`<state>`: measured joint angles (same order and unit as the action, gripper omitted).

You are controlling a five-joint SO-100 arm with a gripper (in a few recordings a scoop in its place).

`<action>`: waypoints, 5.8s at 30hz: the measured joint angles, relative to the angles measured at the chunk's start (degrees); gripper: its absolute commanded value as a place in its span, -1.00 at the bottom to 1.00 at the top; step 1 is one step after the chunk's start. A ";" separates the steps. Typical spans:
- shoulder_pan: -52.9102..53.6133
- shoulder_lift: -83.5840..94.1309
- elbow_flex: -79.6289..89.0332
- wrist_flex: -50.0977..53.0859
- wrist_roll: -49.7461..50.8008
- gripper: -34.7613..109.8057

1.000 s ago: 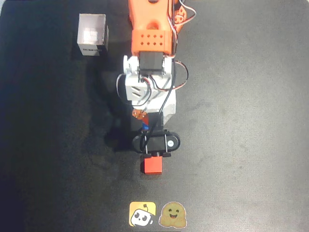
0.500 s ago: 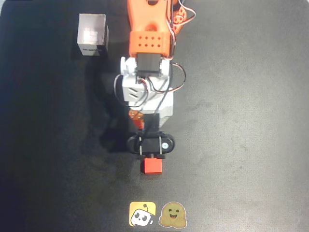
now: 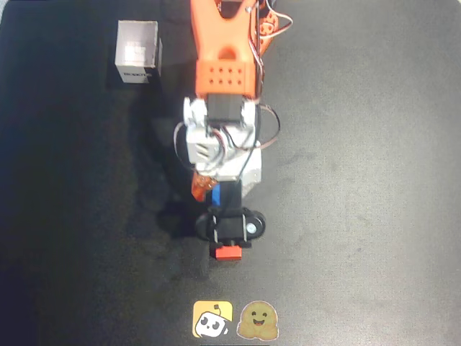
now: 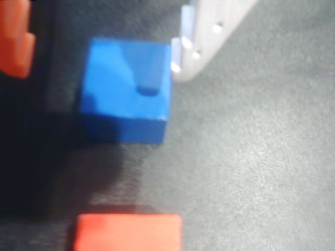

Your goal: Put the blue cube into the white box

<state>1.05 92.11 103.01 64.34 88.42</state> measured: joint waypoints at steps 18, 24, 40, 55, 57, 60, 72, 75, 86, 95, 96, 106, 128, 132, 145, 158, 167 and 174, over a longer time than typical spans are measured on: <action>-2.46 -3.08 -0.09 -2.11 -1.32 -0.21; -2.46 -3.08 0.88 -2.11 -1.58 -0.19; -0.70 -4.39 4.66 -2.81 -2.37 -0.19; -0.70 -7.82 7.38 -7.38 -2.64 -0.20; -0.70 -7.82 7.56 -7.82 -2.64 -0.23; -0.70 -7.82 7.65 -7.82 -2.64 -0.30; -0.09 -7.82 8.00 -7.82 -2.64 -0.52; -0.09 -7.82 8.00 -7.82 -2.64 -0.52; 2.20 -1.49 1.23 3.60 -3.60 -0.52; 11.07 0.18 -10.46 17.84 -8.17 -0.52; 12.66 0.70 -10.72 18.98 -8.26 -0.52; 31.20 7.56 -10.37 26.19 -10.99 -0.52; 60.03 25.93 -3.25 29.00 -20.65 -0.52; 60.21 30.41 1.49 27.42 -21.27 -0.52; 62.40 46.93 10.90 29.71 -19.42 -0.52; 69.35 54.76 17.84 32.17 -20.04 -0.52; 72.95 55.72 24.35 30.85 -21.62 -0.52; 73.74 56.07 30.59 26.89 -22.15 -0.52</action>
<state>74.79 148.18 133.59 91.23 66.27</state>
